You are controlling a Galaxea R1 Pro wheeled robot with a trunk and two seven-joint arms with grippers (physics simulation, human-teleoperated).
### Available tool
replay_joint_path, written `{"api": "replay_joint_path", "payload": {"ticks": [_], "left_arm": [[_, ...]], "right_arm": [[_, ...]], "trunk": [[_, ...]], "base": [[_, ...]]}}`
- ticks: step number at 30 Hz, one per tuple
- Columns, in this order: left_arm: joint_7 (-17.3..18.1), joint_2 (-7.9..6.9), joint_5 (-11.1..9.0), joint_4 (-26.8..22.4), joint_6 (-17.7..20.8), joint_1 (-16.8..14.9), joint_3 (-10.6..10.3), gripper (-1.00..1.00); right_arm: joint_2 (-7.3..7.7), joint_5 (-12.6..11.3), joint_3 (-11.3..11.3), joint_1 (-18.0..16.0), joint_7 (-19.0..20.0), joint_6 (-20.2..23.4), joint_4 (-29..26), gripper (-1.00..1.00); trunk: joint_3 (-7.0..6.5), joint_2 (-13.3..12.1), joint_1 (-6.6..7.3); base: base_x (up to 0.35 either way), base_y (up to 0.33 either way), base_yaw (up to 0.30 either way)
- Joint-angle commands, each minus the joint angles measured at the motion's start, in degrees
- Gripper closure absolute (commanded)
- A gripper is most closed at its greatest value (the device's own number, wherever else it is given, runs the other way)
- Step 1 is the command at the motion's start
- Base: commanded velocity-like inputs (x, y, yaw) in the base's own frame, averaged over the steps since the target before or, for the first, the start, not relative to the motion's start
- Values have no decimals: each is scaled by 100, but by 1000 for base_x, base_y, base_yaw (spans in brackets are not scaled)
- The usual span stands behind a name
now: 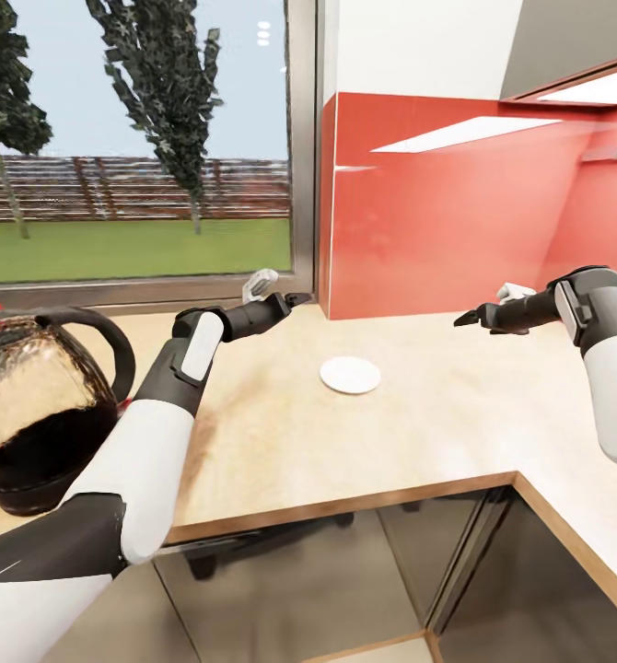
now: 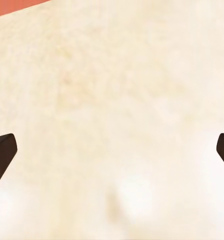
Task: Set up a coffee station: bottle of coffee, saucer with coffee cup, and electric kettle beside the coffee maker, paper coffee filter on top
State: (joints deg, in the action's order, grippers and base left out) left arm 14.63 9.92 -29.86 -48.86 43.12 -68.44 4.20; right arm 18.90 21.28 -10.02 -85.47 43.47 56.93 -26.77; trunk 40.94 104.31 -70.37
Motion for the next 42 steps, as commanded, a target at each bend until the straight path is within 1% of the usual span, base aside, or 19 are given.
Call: {"api": "replay_joint_path", "payload": {"ticks": [1,5,7,10,11,12,15,16,19,20,21,23,26,27,30,34,37,38,42], "left_arm": [[22,8,6,-1,42,-5,29,-100],[22,8,6,-6,40,-4,29,-100],[31,8,6,2,50,-3,34,-100],[100,8,6,26,73,-3,36,-100],[138,8,6,37,92,-3,36,-100],[1510,8,11,650,815,-3,45,-100],[1583,8,11,827,832,-3,46,-100],[1651,8,12,1127,845,-3,48,-100],[1655,8,12,1325,842,-3,47,-100],[1655,8,13,1416,841,-3,48,-100],[1656,8,13,1456,841,-3,49,-100],[1656,8,14,1532,840,-3,51,-100],[1661,8,14,1671,839,-5,53,-100],[1664,8,15,1790,837,-4,54,-100],[1687,7,15,1985,831,-4,54,-100],[1856,-66,15,2186,824,-5,54,-100],[1961,-89,15,2260,822,-5,55,-100],[2010,-104,15,2294,822,-4,55,-100],[2033,-110,15,2309,821,-3,55,-100]], "right_arm": [[-3,60,-35,-5,47,20,-4,-100],[-1,60,-35,-5,47,20,-4,-100],[-1,60,-35,9,245,16,-4,-100],[1,65,-30,45,739,13,-1,-100],[1,66,-27,65,827,12,0,-100],[-13,61,-18,360,2114,-6,23,-100],[-47,59,-19,375,2210,-6,24,-100],[-306,-17,-25,421,2432,-6,22,-100],[-354,-312,-26,481,2493,-5,22,-100],[-366,-505,-26,519,2508,-2,21,-100],[-370,-591,-26,540,2513,-1,19,-100],[-377,-725,-26,575,2521,0,17,-100],[-382,-847,-26,613,2527,1,18,-100],[-384,-894,-26,651,2530,2,23,-100],[-397,-934,-22,720,2528,1,27,-100],[-424,-959,-20,783,2526,0,42,-100],[-450,-964,-18,835,2526,2,56,-100],[-492,-967,-18,870,2520,2,76,-100],[-551,-965,-18,885,2509,-3,243,-100]], "trunk": [[6,3,0],[6,3,0],[6,3,0],[6,3,0],[6,3,0],[6,3,0],[6,3,0],[6,3,0],[6,3,0],[6,3,0],[6,3,0],[6,3,0],[6,3,0],[6,3,0],[6,3,0],[6,3,0],[6,3,0],[6,3,0],[6,3,0]], "base": [[117,0,0],[195,0,0],[52,0,0],[23,0,0],[12,0,0],[0,0,0],[0,0,0],[0,0,0],[0,0,0],[0,0,0],[0,0,0],[0,0,0],[0,0,0],[0,0,0],[0,0,0],[0,0,0],[0,0,0],[0,0,0],[0,0,0]]}}
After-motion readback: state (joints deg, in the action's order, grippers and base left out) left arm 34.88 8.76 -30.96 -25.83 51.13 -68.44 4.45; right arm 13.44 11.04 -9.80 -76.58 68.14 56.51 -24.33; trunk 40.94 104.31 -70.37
